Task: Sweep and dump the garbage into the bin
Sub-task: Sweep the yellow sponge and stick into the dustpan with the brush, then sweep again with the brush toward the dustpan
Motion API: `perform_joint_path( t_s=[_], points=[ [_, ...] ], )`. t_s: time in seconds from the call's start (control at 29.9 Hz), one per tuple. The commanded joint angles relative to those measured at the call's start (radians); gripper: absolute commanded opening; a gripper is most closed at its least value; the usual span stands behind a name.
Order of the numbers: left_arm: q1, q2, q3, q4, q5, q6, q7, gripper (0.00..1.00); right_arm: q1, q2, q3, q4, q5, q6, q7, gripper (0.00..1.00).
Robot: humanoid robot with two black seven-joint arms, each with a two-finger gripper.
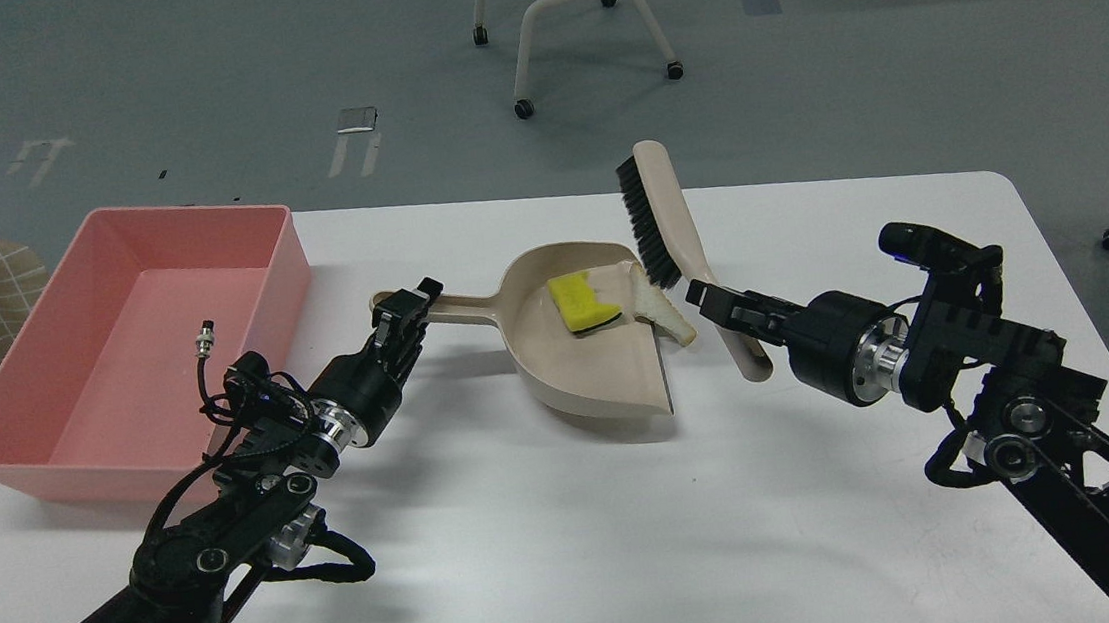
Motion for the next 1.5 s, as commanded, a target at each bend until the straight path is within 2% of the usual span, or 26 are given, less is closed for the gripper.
perform_joint_path(
  t_s=[0.0,0.13,0.5,0.9,1.07,1.24,1.47],
  points=[
    [0.002,-0.002,0.002,0.001,0.008,0.000,0.003,0.00,-0.030,-0.057,0.001,-0.014,0.069,0.000,0.000,0.00],
    [-0.002,0.001,0.028,0.001,0.005,0.003,0.003,0.00,-0.096,-0.077,0.002,-0.014,0.086,0.000,0.002,0.00],
    [-0.009,0.012,0.028,0.001,0.009,0.017,0.001,0.00,-0.135,-0.094,-0.010,-0.018,0.094,0.000,0.008,0.00],
    [-0.002,0.016,0.028,0.001,0.011,0.017,0.000,0.00,-0.115,0.010,-0.082,-0.023,0.119,0.000,0.016,0.00],
    [-0.005,0.016,0.028,0.001,0.011,0.017,0.000,0.00,-0.099,0.041,-0.065,-0.003,0.274,0.000,0.052,0.00],
    [-0.002,0.015,0.028,0.001,0.009,0.017,0.000,0.00,-0.026,0.059,-0.056,0.028,0.349,0.000,0.052,0.00],
    [-0.005,0.016,0.028,0.001,0.005,0.017,-0.002,0.00,-0.033,0.038,0.007,0.029,0.376,0.000,0.052,0.00]
  ],
)
